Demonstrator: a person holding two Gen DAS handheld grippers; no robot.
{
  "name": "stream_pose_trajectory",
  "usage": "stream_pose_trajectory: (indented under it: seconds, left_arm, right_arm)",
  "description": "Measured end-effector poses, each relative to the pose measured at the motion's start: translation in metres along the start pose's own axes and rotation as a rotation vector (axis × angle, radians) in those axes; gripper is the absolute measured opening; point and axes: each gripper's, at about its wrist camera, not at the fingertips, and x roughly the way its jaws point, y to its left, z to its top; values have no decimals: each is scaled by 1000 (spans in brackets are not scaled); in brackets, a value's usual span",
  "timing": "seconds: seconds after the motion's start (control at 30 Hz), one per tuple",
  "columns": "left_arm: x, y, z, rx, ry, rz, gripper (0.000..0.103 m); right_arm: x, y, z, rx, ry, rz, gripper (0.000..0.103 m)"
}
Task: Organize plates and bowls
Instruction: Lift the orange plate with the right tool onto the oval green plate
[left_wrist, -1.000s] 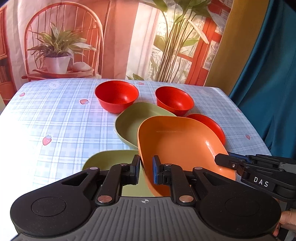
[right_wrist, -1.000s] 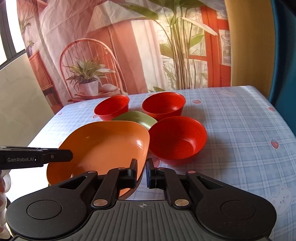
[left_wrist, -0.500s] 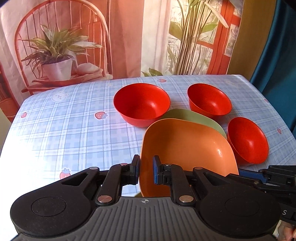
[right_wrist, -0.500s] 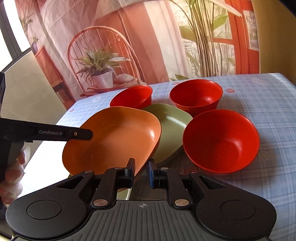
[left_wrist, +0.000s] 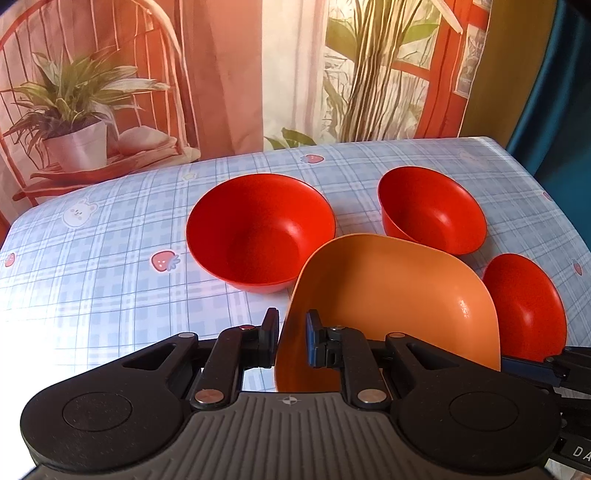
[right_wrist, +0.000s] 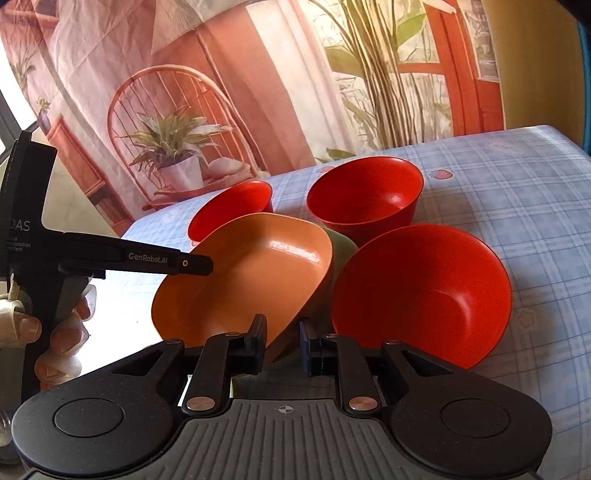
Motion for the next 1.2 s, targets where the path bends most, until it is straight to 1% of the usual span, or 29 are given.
stream_pose_trajectory:
  seconds: [0.17,0.3,0.5,0.6,0.67,0.73,0.8,1.03,1.2]
  left_arm:
    - [13,-6,8,7,12,12,16]
    - [21,-8,8,25,20,27,17]
    - [23,-4,7,32,30,21,17]
    - [26,-7,6,46,32,23,18]
    - [27,-8,6,51,38,24,23]
    - [25,-6,5,39,37,17,38]
    - [19,-4,2,30,25,20,45]
    - [-8,3,-9,6,-14,24,46]
    - [-33,6,-24,-8,-50,54,46]
  right_arm:
    - [5,-3,7,-17,-10,-26,17]
    - [10,-4,9,-18,0,-39,16]
    - [15,-2,6,-26,19,-47,17]
    - [15,-1,6,-30,17,-54,17]
    - [14,0,7,-41,15,-57,19]
    - [12,3,5,-55,14,-65,20]
    - [9,5,4,-59,14,-65,20]
    - [-2,13,-2,-93,3,-87,20]
    - [-13,23,-10,-135,-18,-107,20]
